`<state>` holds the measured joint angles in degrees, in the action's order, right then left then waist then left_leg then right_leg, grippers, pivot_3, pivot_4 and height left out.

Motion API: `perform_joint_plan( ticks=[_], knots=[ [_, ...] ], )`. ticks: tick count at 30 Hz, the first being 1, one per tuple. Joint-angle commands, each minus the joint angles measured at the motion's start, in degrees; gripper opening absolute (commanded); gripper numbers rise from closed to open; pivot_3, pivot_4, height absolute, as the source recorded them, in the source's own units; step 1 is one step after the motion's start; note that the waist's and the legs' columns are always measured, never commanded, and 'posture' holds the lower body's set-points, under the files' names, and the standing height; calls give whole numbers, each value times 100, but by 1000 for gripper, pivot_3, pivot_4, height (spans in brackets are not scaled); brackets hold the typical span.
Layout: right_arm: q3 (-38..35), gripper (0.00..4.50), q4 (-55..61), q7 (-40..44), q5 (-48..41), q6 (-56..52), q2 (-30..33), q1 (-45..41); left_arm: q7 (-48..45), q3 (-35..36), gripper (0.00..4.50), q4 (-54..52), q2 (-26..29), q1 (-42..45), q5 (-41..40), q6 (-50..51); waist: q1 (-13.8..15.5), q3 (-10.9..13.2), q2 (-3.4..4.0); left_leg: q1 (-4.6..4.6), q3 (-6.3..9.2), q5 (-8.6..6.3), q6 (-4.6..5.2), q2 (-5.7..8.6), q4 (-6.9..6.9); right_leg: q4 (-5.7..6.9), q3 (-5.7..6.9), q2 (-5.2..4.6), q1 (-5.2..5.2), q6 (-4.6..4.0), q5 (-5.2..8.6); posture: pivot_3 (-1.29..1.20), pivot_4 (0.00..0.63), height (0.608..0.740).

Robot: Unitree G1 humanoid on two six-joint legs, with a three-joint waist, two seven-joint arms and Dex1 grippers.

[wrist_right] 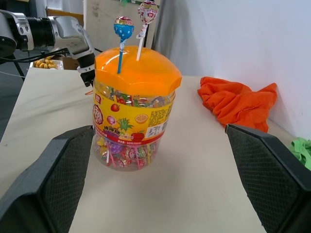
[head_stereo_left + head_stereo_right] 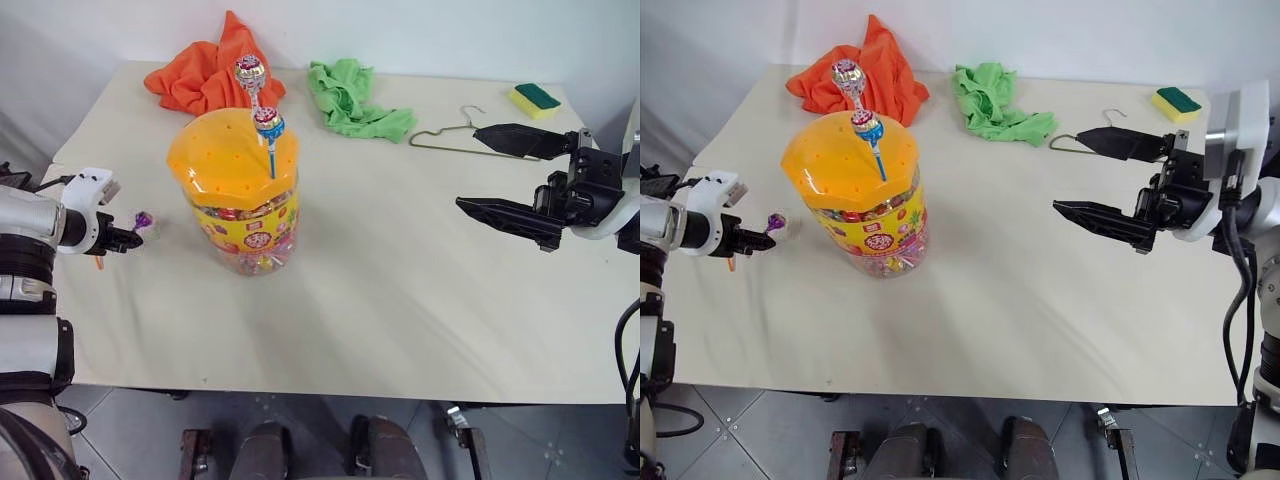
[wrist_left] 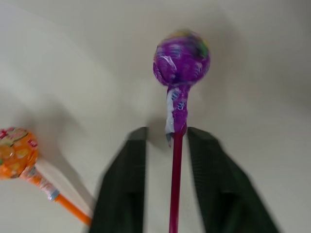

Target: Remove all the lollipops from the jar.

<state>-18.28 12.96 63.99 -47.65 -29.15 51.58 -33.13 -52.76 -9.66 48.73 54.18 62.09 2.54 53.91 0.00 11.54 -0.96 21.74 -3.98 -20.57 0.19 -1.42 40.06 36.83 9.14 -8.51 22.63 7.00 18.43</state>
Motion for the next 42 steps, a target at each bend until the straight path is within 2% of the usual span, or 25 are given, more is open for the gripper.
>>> perform_joint_plan(
  ticks=[1,7,13,16,20,23,25,30,35,42],
  knots=[
    [-189,4500,111,-9,-56,42,91,-58,-219,98,2546,-356,354,125,16,32,-4,0,0,0,0,0,0,0,0,0,0,0,1,0,0,0,150,740],
    [-218,4500,82,25,-68,25,156,-94,-427,280,4486,-931,735,153,-93,126,1,0,0,0,0,0,0,-1,-1,0,0,0,1,0,0,0,150,740],
    [-153,4500,122,15,-108,-60,203,-194,-729,762,4486,-1656,1126,63,-487,61,2,2,-4,2,3,0,0,-2,0,0,-1,-1,1,0,0,0,150,740],
    [47,4500,242,-110,-111,-210,146,-338,-1156,1401,4486,-1855,1280,-276,-1025,-559,-9,3,-3,2,2,0,0,-3,0,0,-1,-1,3,0,0,0,150,740],
    [364,4500,495,-363,-134,-393,-66,-560,-1444,2305,4486,-2134,1188,-786,-1756,-1011,-23,3,-3,1,-1,0,0,-11,1,1,0,2,5,0,0,0,150,740],
    [815,4500,668,-827,36,-540,-436,-774,-2023,3264,4486,-2272,761,-1150,-2649,-1890,-22,2,-3,1,-2,0,0,-11,2,3,-1,1,6,0,0,0,150,740],
    [1072,4500,710,-1062,148,-583,-700,-913,-2504,3618,4486,-2258,595,-1315,-3083,-2212,-20,2,-3,2,0,0,-1,-12,5,4,1,1,6,0,0,0,150,740],
    [1742,4500,246,-1402,596,-295,-1751,-1428,-3416,3908,4486,-2055,477,-1732,-3606,-2799,-52,2,-3,2,-1,0,-1,-7,2,5,2,1,8,0,0,0,150,740],
    [1986,4500,-336,-1538,834,-61,-2623,-1793,-3931,4002,4486,-2034,411,-2101,-3990,-3173,-76,2,-3,1,4,0,-1,-6,1,10,1,1,8,0,0,0,150,740],
    [2160,4500,-904,-1150,973,124,-3183,-2128,-3925,4071,4486,-2290,379,-2649,-4513,-3355,-185,2,-4,1,22,0,-1,-6,-3,20,3,2,8,0,0,0,150,740]
  ],
)
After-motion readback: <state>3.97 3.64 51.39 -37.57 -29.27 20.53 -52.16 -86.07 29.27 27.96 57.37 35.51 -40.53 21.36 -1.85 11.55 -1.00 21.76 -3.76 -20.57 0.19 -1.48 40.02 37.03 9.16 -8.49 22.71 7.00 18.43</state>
